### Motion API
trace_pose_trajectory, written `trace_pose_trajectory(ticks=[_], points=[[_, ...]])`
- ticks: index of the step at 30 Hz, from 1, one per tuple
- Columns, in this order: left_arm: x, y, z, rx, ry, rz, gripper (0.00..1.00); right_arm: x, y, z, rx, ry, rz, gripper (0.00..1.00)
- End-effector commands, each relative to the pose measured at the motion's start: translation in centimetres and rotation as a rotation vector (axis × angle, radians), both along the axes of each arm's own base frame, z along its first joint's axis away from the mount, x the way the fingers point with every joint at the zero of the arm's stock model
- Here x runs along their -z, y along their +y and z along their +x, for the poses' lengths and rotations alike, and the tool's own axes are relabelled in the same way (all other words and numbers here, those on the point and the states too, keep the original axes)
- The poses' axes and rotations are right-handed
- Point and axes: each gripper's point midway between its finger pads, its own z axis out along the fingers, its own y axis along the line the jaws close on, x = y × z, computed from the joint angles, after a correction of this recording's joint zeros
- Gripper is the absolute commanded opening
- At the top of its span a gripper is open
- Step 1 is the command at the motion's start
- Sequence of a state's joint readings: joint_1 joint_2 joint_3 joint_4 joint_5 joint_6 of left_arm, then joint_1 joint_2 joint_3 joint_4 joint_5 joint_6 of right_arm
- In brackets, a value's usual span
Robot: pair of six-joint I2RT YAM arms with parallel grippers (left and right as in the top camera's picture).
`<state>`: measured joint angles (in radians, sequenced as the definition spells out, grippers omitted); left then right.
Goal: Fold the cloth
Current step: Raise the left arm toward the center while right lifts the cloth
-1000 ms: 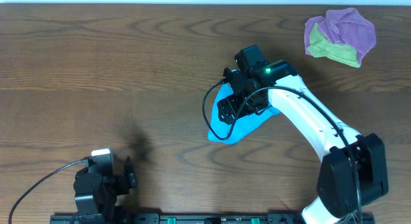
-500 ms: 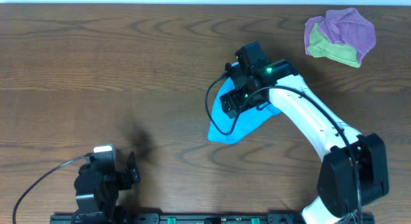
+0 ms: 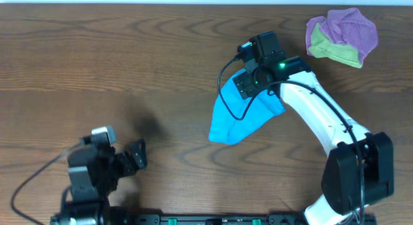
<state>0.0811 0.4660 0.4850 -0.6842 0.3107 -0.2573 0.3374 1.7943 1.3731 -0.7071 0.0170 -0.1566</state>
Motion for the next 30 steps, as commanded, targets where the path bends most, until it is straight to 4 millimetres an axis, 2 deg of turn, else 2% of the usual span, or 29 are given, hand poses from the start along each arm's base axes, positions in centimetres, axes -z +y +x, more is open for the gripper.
trace_pose_trajectory(ticks=[1,4,7,11,17,22,30], points=[[-3.4,-0.5,1.4,0.019,0.026,-0.031,0.96,1.9,-1.7,0.5,0.018,0.034,-0.043,0.82],[-4.9,-0.5,2.3,0.025,0.114,-0.036,0.95,3.0,-1.8,0.6,0.021,0.059,-0.032,0.80],[-6.3,-1.3,3.1,0.102,0.192,-0.001,0.95,3.8,-1.3,0.6,0.009,0.077,-0.011,0.79],[-7.5,-3.6,4.2,0.240,0.275,0.040,0.95,4.8,-1.1,0.8,0.008,0.090,-0.007,0.78],[-7.1,-6.3,5.4,0.372,0.317,0.079,0.95,5.1,-0.7,1.5,0.002,0.072,0.010,0.75],[-6.5,-6.8,5.5,0.387,0.344,0.078,0.95,5.5,-0.3,2.2,-0.001,0.053,0.024,0.72],[-6.8,-7.7,5.2,0.415,0.343,0.024,0.95,7.4,0.5,1.9,-0.014,0.100,0.061,0.67]])
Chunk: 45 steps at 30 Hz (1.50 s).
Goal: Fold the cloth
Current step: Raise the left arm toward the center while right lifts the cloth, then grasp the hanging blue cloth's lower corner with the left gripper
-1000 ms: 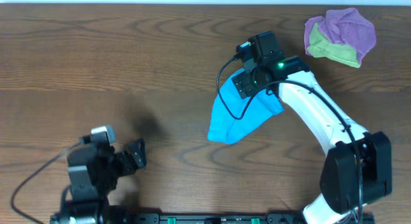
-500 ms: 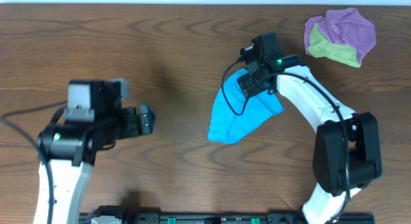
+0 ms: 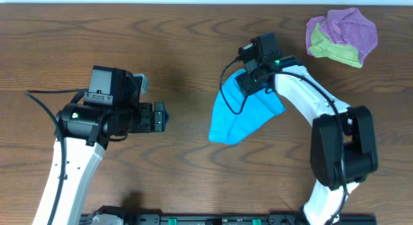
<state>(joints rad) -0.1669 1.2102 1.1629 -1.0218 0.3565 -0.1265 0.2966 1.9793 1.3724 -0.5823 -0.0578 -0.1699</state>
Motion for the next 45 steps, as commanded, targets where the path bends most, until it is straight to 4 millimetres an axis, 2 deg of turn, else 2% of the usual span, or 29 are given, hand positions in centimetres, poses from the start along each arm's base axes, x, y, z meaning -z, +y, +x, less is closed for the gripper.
trace_pose_trajectory(ticks=[1,3,9,12,16,25,29,30,31,32,33,35,41,45], points=[[-1.0,-0.9,0.0,0.036,-0.017,-0.042,0.95,0.9,0.4,-0.1,-0.012,0.021,0.021,0.66],[-1.1,-1.0,0.1,0.038,-0.019,-0.048,0.95,0.8,0.5,0.1,-0.012,0.011,0.024,0.61],[-1.1,-1.0,0.1,0.039,-0.022,-0.050,0.95,0.4,1.4,0.6,-0.030,-0.010,0.071,0.38],[-1.1,-1.1,0.1,0.039,-0.022,-0.050,0.95,-0.1,2.2,1.1,-0.039,-0.032,0.089,0.19],[-1.1,-1.0,0.1,0.039,-0.020,-0.050,0.95,-1.8,3.5,2.3,-0.061,-0.086,0.105,0.01],[-1.1,-1.1,0.1,0.036,-0.019,-0.051,0.95,-7.7,6.6,6.7,-0.096,-0.299,0.172,0.01],[-1.1,-1.1,0.1,0.036,-0.019,-0.051,0.95,-9.0,7.2,8.4,-0.075,-0.377,0.205,0.01],[-1.1,-1.1,0.1,0.036,-0.019,-0.051,0.96,-9.0,7.3,8.7,-0.074,-0.388,0.213,0.02],[-1.1,-1.1,0.1,0.036,-0.019,-0.051,0.95,-9.0,7.5,8.9,-0.067,-0.394,0.222,0.13],[-1.1,-1.1,0.1,0.035,-0.018,-0.052,0.96,-8.9,7.6,9.1,-0.063,-0.399,0.230,0.36],[-1.1,-1.1,0.1,0.034,-0.018,-0.052,0.95,-8.6,7.9,9.3,-0.065,-0.403,0.236,0.65],[-1.1,-1.1,0.1,0.034,-0.018,-0.052,0.95,-8.6,8.5,9.3,-0.069,-0.409,0.245,0.89],[-1.1,-1.1,0.2,0.034,-0.022,-0.053,0.95,-9.9,10.6,8.9,-0.090,-0.427,0.273,0.99],[-1.1,-1.1,0.2,0.005,-0.009,-0.065,0.95,-11.9,10.0,8.7,-0.035,-0.401,0.280,0.99]])
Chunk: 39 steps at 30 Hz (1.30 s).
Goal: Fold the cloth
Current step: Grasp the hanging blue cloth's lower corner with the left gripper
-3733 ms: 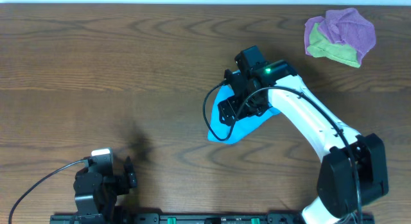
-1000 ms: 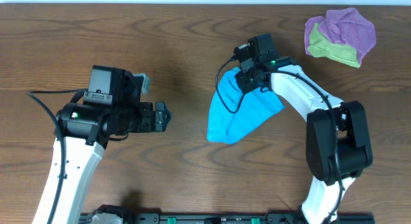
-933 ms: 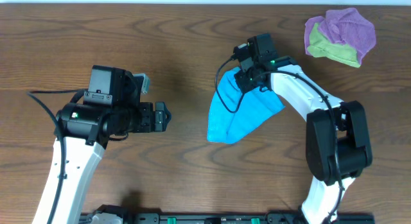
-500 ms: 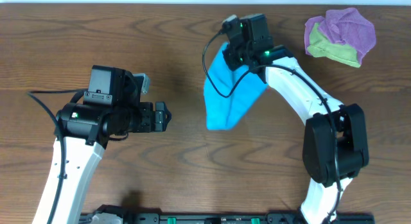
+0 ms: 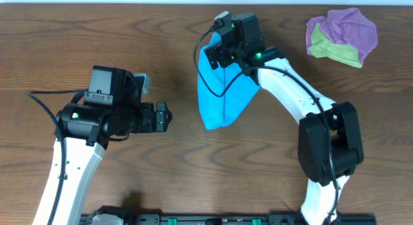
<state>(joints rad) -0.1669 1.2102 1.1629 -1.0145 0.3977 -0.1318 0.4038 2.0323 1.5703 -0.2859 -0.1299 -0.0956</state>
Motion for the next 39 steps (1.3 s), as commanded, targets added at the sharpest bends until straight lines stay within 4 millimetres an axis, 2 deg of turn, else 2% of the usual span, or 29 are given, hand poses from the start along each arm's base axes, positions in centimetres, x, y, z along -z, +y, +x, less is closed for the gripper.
trace_pose_trajectory(ticks=[1,6,11,15,20,28,32,39], points=[[-0.9,-0.4,0.2,-0.019,-0.006,-0.029,0.95,-3.4,-0.7,0.6,0.074,-0.010,0.042,0.99],[-1.0,-0.5,0.6,-0.131,0.033,-0.077,0.95,-4.4,-4.7,-1.2,0.194,0.126,0.019,0.99],[-0.7,-2.1,0.7,-0.229,0.144,-0.186,0.96,-2.9,-8.6,-3.9,0.296,0.328,0.047,0.99],[0.9,-4.5,1.4,-0.272,0.230,-0.214,0.95,-2.2,-10.1,-5.4,0.303,0.453,0.121,0.99],[3.6,-6.4,2.1,-0.380,0.346,-0.246,0.95,-1.9,-11.8,-5.8,0.335,0.496,0.132,0.99],[8.7,-9.3,1.7,-0.409,0.433,-0.476,0.95,-1.6,-12.1,-6.3,0.324,0.515,0.118,0.99],[11.0,-9.7,1.6,-0.445,0.428,-0.574,0.95,-1.6,-12.1,-6.3,0.319,0.511,0.115,0.99],[12.8,-9.6,1.9,-0.500,0.394,-0.644,0.95,-1.7,-12.1,-6.2,0.318,0.507,0.116,0.99]])
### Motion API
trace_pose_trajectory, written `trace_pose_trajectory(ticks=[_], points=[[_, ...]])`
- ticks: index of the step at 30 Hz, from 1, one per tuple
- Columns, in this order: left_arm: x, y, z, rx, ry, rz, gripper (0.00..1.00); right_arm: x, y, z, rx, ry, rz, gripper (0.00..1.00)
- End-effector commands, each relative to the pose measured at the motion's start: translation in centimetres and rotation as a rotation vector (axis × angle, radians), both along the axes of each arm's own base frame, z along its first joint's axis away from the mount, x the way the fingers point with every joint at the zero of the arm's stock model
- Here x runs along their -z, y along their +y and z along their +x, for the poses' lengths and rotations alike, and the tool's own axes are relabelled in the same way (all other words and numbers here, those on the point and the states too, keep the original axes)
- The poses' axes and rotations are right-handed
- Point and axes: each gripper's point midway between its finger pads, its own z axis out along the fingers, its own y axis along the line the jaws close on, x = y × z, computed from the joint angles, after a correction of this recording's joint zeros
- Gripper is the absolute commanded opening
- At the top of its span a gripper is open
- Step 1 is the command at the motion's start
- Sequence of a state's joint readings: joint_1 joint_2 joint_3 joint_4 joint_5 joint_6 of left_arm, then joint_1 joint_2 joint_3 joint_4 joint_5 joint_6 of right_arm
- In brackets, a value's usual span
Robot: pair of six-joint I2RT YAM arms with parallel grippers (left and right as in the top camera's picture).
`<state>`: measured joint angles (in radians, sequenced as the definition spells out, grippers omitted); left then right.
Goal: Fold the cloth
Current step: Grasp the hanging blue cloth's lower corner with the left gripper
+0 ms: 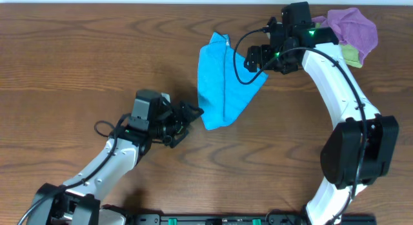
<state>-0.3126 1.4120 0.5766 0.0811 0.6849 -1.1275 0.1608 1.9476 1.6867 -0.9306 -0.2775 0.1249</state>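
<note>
The blue cloth (219, 83) lies crumpled on the table's middle, a rough triangle with its point toward the front. My right gripper (253, 58) sits at the cloth's right corner, its fingers apparently open with nothing lifted. Low over the table, my left gripper (188, 120) is open just left of the cloth's front tip, and I see no cloth between its fingers.
A pile of purple and green cloths (352, 28) lies at the back right, partly behind my right arm. The wooden table (77, 51) stretches bare on the left. My right arm's black cable hangs over the blue cloth.
My right gripper has left the cloth's back left corner and now sits at its right corner. The left arm has come down and rightward, its gripper now beside the cloth's front tip.
At first the left arm was tucked at the front left while my right gripper held the cloth at centre right. Then the left arm stood raised on the left. Later the cloth lay farther left and back. Now both grippers flank it.
</note>
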Motion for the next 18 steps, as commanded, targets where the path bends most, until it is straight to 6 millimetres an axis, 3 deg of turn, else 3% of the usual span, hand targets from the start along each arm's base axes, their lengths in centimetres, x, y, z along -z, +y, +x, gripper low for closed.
trace_pose_trajectory(ticks=[1,10,18], points=[[1.2,0.0,-0.6,-0.038,0.069,-0.019,0.95,-1.3,0.1,0.3,-0.010,-0.033,0.012,0.99],[3.3,-1.7,0.0,-0.020,0.071,-0.016,0.95,-1.3,0.1,0.3,-0.009,-0.033,0.012,0.98],[4.7,-2.0,0.9,-0.044,0.073,-0.020,0.95,-1.3,0.1,0.2,-0.010,-0.033,0.013,0.97]])
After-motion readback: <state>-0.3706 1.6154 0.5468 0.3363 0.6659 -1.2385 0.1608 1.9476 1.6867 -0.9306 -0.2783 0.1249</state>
